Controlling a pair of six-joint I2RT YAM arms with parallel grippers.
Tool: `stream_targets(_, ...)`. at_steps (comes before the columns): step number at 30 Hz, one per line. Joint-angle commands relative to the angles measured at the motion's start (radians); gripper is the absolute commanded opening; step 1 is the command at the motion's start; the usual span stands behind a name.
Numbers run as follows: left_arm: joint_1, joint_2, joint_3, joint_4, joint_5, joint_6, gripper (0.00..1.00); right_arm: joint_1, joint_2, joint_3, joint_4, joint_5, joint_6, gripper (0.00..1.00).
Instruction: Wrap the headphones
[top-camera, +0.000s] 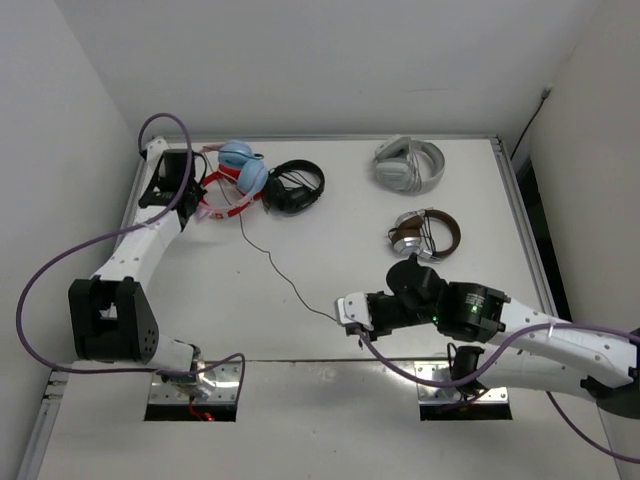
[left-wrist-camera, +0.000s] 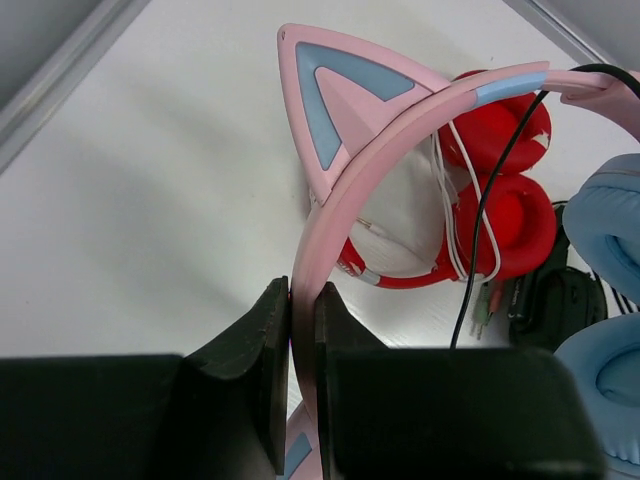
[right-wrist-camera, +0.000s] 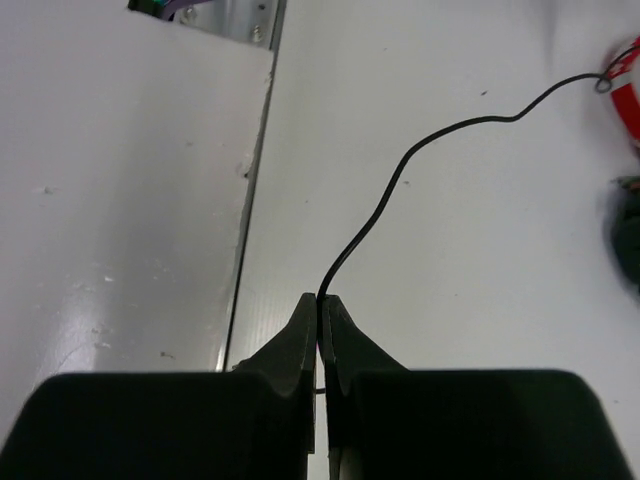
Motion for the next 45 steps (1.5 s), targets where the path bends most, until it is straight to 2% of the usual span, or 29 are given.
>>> stream_targets(1,-0.04,-0.02,0.005,0.156,-0.109,0.067,0.0,-0.001,-0.015,0.098,0.041,0.024,0.014,0.0)
stream_targets(13,-0.125,-0.002,-0.084,0.261,-0.136,0.278,0.0,-0.083,0.014,0.268,0.101,0.064,0.005,0.0)
stream_targets(19,-0.168,-0.002,-0.13,0.298,-0.126,0.319,0.0,-0.113,0.032,0.316,0.148,0.064,-0.004,0.0)
stream_targets(30,-0.225,-0.1,-0.262,0.382,0.072,0.492,0.0,-0.167,0.072,0.362,0.292,0.124,-0.004,0.0)
stream_targets(40,-0.254,-0.152,-0.362,0.391,0.196,0.561,0.0,-0.311,0.156,0.448,0.42,0.167,0.045,0.0)
stream_targets(45,-0.254,-0.203,-0.385,0.38,0.357,0.625,0.0,-0.397,0.213,0.468,0.482,0.112,0.083,0.0)
